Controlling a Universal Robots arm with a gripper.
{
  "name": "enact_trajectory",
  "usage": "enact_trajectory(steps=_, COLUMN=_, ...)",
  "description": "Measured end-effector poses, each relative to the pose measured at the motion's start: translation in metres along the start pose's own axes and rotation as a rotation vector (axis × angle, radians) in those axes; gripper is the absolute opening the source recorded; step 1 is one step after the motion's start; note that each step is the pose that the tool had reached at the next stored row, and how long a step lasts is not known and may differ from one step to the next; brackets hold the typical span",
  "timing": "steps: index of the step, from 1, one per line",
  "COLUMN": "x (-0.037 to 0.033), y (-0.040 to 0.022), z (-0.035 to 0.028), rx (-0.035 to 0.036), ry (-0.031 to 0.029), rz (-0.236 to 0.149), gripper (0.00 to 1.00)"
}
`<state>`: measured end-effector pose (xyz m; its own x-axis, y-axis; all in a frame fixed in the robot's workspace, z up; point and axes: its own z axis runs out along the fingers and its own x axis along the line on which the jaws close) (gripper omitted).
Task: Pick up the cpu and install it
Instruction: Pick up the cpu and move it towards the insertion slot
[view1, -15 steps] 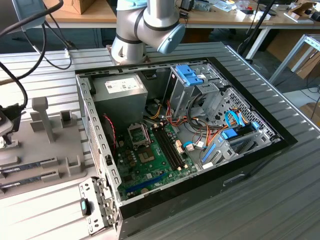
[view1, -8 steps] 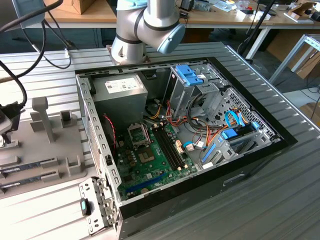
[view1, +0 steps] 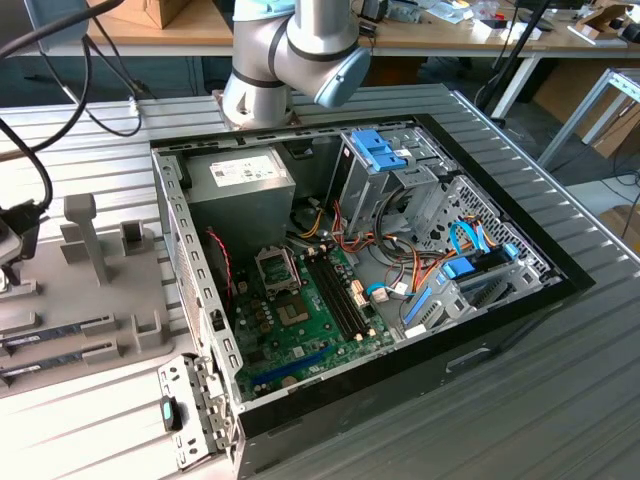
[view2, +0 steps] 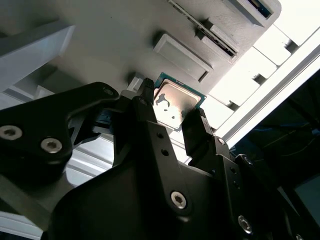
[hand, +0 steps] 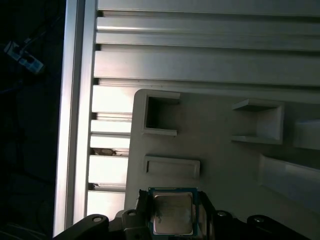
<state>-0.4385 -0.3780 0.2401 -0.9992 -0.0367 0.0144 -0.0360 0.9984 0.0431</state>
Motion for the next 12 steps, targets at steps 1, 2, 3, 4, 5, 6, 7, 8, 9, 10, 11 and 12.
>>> enact_trajectory(steps=1, x=0.0, y=0.0, z=-0.0004, rx=0.0, ry=0.0, rz=0.0, gripper=0.47)
enact_trajectory(steps=2, x=0.0, y=0.0, z=-0.0009, rx=0.0, ry=0.0, rz=0.0, gripper=0.47)
enact_trajectory(steps=3, x=0.0, y=0.0001, z=-0.0016, rx=-0.0001, ry=-0.0001, rz=0.0, gripper=0.47)
enact_trajectory(steps=4, x=0.0, y=0.0001, z=-0.002, rx=-0.0001, ry=-0.0002, rz=0.0, gripper=0.47)
enact_trajectory(steps=5, x=0.0, y=0.0001, z=-0.0024, rx=-0.0001, ry=-0.0001, rz=0.0, gripper=0.47)
enact_trajectory(steps=6, x=0.0, y=0.0001, z=-0.0031, rx=-0.0001, ry=-0.0001, rz=0.0, gripper=0.47)
enact_trajectory(steps=7, x=0.0001, y=0.0002, z=-0.0038, rx=0.0, ry=-0.0001, rz=0.0, gripper=0.47)
enact_trajectory(steps=8, x=0.0, y=0.0002, z=-0.0043, rx=-0.0001, ry=-0.0001, rz=0.0, gripper=0.47)
enact_trajectory(steps=9, x=0.0001, y=0.0002, z=-0.0048, rx=-0.0001, ry=-0.0001, rz=0.0, gripper=0.47)
enact_trajectory(steps=10, x=0.0001, y=0.0002, z=-0.0052, rx=-0.0001, ry=-0.0001, rz=0.0, gripper=0.47)
enact_trajectory(steps=11, x=0.0001, y=0.0003, z=-0.0059, rx=-0.0001, ry=-0.0001, rz=0.0, gripper=0.47)
enact_trajectory(steps=12, x=0.0001, y=0.0003, z=-0.0065, rx=-0.0001, ry=-0.0001, rz=0.0, gripper=0.47)
